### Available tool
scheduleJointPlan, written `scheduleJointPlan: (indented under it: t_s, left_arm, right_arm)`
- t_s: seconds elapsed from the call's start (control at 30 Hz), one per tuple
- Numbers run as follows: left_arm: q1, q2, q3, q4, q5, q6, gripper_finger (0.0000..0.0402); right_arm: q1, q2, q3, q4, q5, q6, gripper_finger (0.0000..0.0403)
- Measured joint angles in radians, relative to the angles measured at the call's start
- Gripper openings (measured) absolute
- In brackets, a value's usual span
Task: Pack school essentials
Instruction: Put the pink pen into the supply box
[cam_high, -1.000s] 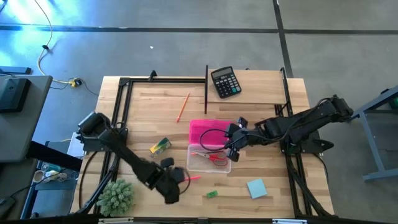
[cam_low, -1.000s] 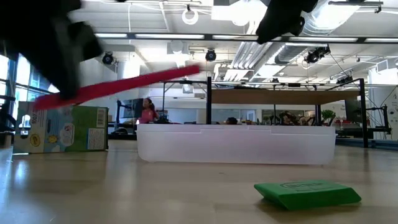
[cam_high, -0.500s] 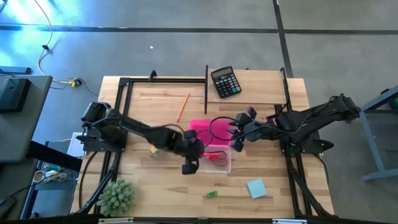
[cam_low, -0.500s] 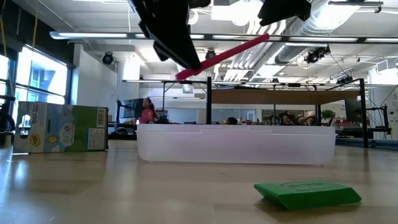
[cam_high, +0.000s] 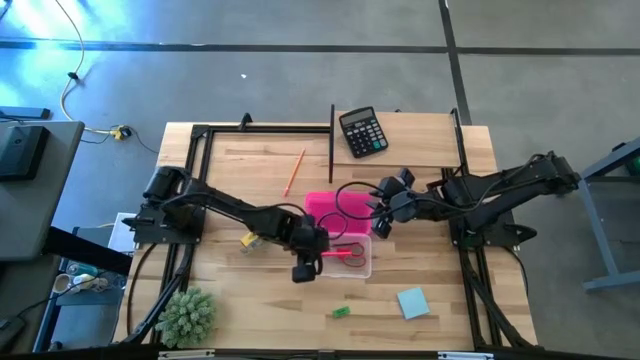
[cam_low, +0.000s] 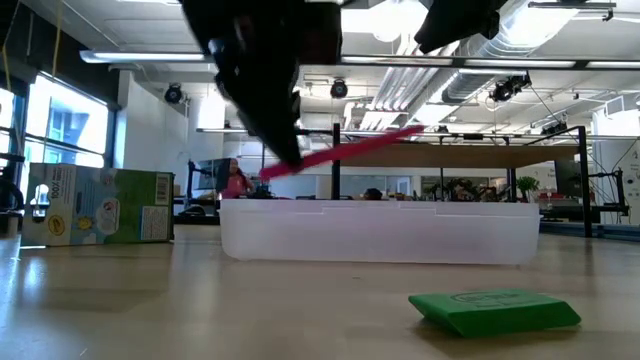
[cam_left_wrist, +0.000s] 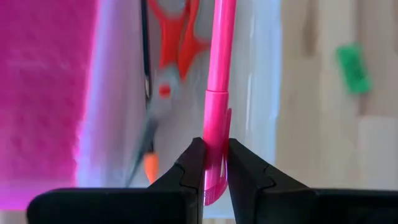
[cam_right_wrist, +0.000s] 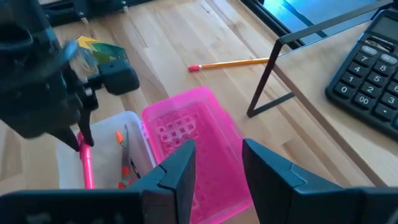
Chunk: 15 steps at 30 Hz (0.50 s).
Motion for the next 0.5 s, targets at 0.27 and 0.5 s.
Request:
scheduleJointPlan:
  t_s: [0.27,0.5]
  left_arm:
    - [0.018,0.035,0.003,-0.012,0.031,-0.002,0.0035]
    - [0.020,0.033,0.005,-0.001,0.024,-0.001,0.0072]
  right_arm:
    - [-0.001,0.000,0.000,-0.006,0.001,0.001,0.0124]
    - [-0.001,0.000,0.000,-0.026,0.001,0.026,0.0124]
